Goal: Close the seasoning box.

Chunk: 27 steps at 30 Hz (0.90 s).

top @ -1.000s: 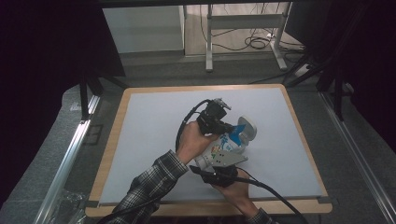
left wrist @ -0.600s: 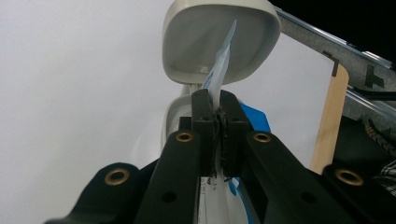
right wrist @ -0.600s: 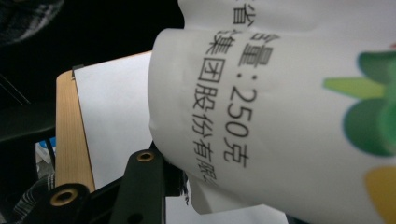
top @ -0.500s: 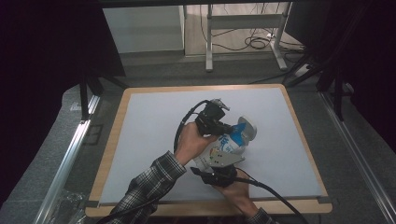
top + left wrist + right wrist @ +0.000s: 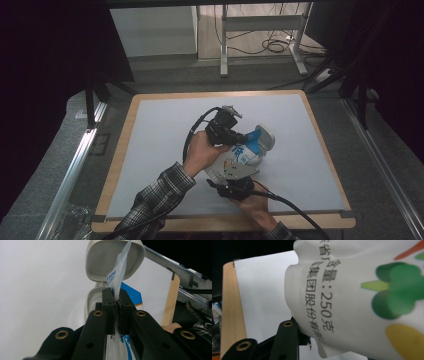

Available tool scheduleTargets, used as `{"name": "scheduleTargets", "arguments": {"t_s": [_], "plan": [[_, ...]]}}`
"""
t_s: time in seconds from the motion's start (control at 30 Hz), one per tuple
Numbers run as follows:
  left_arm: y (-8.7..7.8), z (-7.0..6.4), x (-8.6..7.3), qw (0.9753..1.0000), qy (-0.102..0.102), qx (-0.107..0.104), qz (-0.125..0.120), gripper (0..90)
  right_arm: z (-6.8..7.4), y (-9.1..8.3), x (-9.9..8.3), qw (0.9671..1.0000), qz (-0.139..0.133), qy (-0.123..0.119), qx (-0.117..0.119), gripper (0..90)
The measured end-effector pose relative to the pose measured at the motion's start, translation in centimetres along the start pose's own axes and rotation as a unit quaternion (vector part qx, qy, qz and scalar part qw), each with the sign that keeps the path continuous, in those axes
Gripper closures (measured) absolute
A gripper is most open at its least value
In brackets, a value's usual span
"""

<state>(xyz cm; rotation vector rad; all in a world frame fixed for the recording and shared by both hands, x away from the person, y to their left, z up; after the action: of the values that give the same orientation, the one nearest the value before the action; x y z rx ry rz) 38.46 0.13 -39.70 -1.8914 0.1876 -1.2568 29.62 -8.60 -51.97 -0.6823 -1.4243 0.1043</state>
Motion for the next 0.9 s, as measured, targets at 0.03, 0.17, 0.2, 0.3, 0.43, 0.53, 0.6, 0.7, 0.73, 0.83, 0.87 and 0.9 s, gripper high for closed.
{"name": "scheduleTargets", "arguments": {"t_s": [0.03,0.17,0.2,0.3,0.43,0.53,0.6,0.7,0.73,0.83,0.87,0.9], "plan": [[-0.1,0.0,-0.1,1.0,-0.002,-0.002,-0.001,86.4,0.0,0.0,0.0,1.0,0.001,0.003,0.0,59.6],[-0.4,0.1,-0.3,1.0,-0.005,-0.004,-0.002,86.1,-0.2,0.2,-0.3,1.0,0.007,0.0,-0.006,59.2],[-0.5,0.2,-0.4,1.0,-0.004,-0.003,-0.002,86.1,-0.3,0.1,-0.4,0.9999,0.009,0.003,-0.006,59.1],[-0.8,0.3,-0.6,1.0,-0.006,-0.005,-0.001,85.9,-0.5,0.2,-0.6,0.9999,0.012,0.004,-0.01,58.8],[-1.1,0.5,-0.7,0.9999,-0.009,-0.006,-0.003,85.7,-0.7,0.3,-0.7,0.9998,0.017,0.008,-0.012,58.6],[-1.4,0.5,-0.8,0.9999,-0.01,-0.008,-0.004,85.7,-0.8,0.3,-0.8,0.9997,0.019,0.009,-0.011,58.4],[-1.6,0.5,-0.9,0.9999,-0.007,-0.006,-0.005,86.0,-0.8,0.4,-0.9,0.9997,0.02,0.008,-0.011,58.4],[-1.9,0.5,-1.0,0.9999,-0.004,-0.005,-0.011,87.4,-0.9,0.4,-0.9,0.9997,0.021,0.008,-0.013,57.6],[-2.0,0.5,-1.1,0.9999,-0.004,-0.005,-0.013,87.6,-0.9,0.3,-0.9,0.9996,0.023,0.013,-0.012,57.2],[-2.2,0.5,-1.2,0.9998,-0.005,-0.007,-0.017,87.8,-1.1,0.3,-1.0,0.9995,0.023,0.014,-0.013,55.7],[-2.4,0.5,-1.2,0.9998,-0.001,-0.009,-0.015,87.8,-1.1,0.2,-1.0,0.9995,0.024,0.019,-0.011,55.4],[-2.5,0.5,-1.3,0.9998,-0.001,-0.009,-0.017,87.8,-1.2,0.2,-1.1,0.9995,0.025,0.017,-0.012,55.1]]}}
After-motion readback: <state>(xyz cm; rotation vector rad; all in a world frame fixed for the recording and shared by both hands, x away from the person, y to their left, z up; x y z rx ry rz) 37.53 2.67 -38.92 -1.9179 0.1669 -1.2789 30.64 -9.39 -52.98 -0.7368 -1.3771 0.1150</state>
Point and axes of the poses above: each handheld gripper's, and its own axes: y roughly forward along the jaws, x roughly out of its top, z roughly to its left, the point moved 2 cm from there along y, roughly forward along the jaws, and after that the axes turned 6 degrees about x, right-handed, at the moved point
